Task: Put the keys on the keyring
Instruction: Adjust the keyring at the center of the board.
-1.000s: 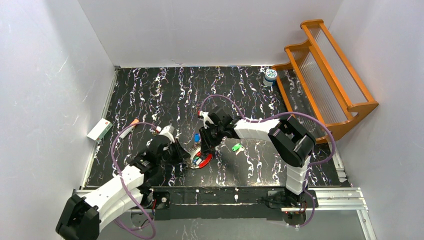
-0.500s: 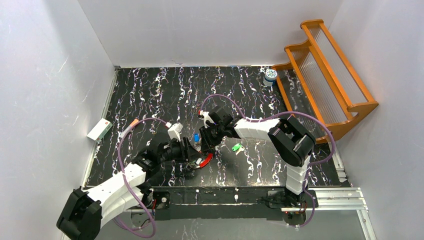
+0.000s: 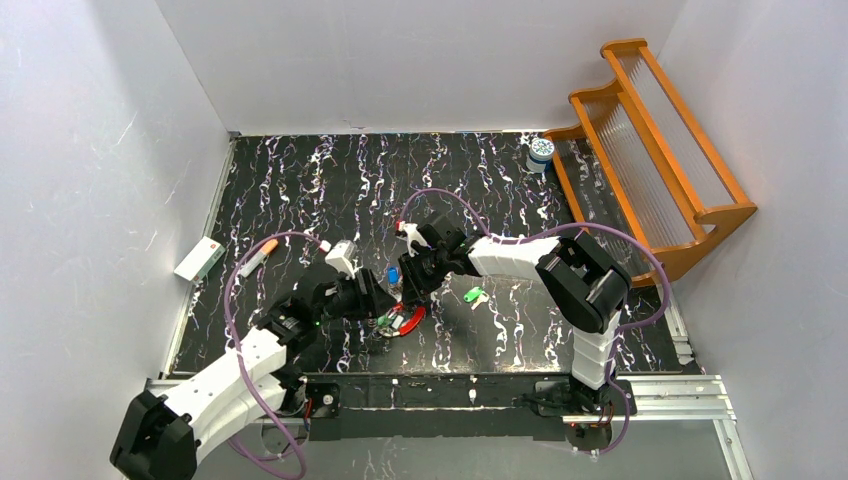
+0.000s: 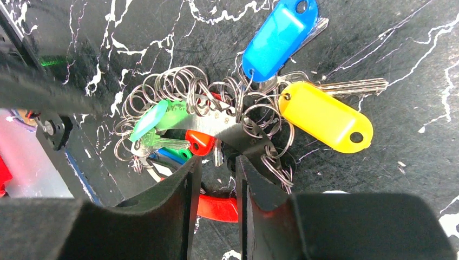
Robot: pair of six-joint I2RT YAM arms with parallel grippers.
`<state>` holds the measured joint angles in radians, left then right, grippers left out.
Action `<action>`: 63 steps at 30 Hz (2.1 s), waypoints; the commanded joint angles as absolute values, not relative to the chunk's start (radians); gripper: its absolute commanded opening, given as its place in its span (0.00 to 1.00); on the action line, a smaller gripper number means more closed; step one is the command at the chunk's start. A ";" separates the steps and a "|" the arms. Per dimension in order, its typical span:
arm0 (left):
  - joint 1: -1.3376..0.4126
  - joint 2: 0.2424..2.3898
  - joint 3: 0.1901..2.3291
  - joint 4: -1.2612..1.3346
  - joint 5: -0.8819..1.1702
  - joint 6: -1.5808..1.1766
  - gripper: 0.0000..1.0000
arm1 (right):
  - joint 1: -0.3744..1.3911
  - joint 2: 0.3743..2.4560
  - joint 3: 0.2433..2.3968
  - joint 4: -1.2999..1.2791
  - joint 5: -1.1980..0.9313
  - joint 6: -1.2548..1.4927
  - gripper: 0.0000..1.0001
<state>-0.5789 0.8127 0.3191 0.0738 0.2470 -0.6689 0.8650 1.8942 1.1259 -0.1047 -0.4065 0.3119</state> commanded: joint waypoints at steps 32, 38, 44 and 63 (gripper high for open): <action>-0.581 0.759 0.301 -0.289 -0.222 -0.849 0.51 | 1.049 1.945 1.283 -0.162 -0.325 0.221 0.29; -0.581 0.762 0.296 -0.279 -0.211 -0.849 0.51 | 1.049 1.938 1.247 -0.198 -0.285 0.220 0.28; -0.581 0.756 0.281 -0.257 -0.173 -0.844 0.44 | 1.049 1.879 1.180 -0.204 -0.231 0.238 0.26; -0.581 0.793 0.204 -0.021 0.059 -0.850 0.37 | 1.036 1.747 1.059 -0.181 -0.170 0.276 0.28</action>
